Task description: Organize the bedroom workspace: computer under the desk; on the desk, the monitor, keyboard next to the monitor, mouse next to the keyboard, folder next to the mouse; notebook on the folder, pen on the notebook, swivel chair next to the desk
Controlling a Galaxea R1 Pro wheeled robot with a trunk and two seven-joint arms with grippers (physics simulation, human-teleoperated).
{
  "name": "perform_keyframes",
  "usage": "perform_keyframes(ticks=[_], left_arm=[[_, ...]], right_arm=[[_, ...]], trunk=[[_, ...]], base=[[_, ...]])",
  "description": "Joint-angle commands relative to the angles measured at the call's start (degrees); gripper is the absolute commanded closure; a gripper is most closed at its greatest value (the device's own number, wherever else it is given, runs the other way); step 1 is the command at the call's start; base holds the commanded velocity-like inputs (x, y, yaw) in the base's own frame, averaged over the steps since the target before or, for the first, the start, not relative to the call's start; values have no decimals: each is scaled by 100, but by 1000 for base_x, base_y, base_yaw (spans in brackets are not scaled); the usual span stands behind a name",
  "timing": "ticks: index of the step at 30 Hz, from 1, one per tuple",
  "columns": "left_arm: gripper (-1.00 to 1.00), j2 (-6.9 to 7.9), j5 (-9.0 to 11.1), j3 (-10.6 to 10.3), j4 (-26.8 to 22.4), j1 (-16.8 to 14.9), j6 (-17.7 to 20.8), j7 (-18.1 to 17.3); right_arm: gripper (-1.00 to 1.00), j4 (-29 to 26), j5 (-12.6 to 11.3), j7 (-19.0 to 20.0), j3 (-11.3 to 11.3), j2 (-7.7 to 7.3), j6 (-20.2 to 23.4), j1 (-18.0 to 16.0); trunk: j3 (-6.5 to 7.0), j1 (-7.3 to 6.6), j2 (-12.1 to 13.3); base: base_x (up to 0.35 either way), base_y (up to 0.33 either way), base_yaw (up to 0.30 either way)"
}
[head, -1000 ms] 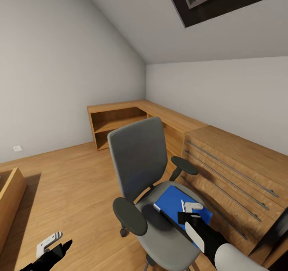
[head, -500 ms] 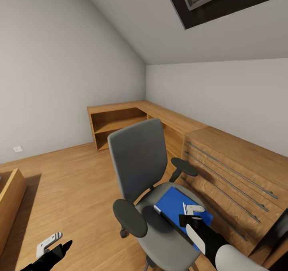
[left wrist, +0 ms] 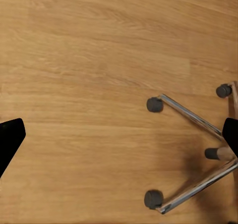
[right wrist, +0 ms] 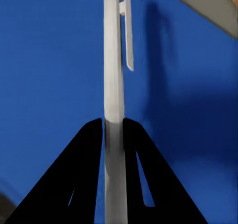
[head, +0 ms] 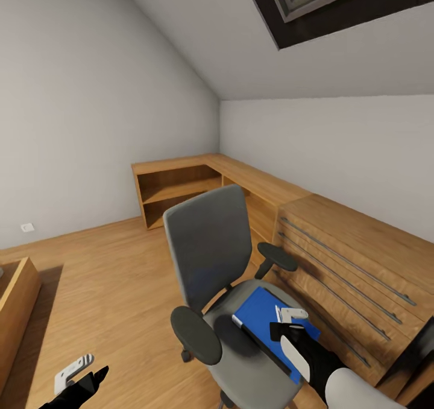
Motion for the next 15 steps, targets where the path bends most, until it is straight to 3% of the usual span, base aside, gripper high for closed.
perform_keyframes(ticks=[1, 10, 15], left_arm=[[-100, -2, 37, 15, 1, -4, 35, -18], [-100, -9, 37, 16, 35, -4, -7, -4], [-100, -11, 37, 13, 166, -5, -113, -2]], right_arm=[[100, -54, -46, -49, 48, -11, 67, -4], [100, -956, -92, -166, 37, -73, 859, -4], [100, -1556, -434, -693, 35, -157, 1133, 3]], trunk=[[12, -23, 38], [174, -221, 399], [264, -330, 600]], base=[[0, 0, 0], [0, 0, 0], [0, 0, 0]])
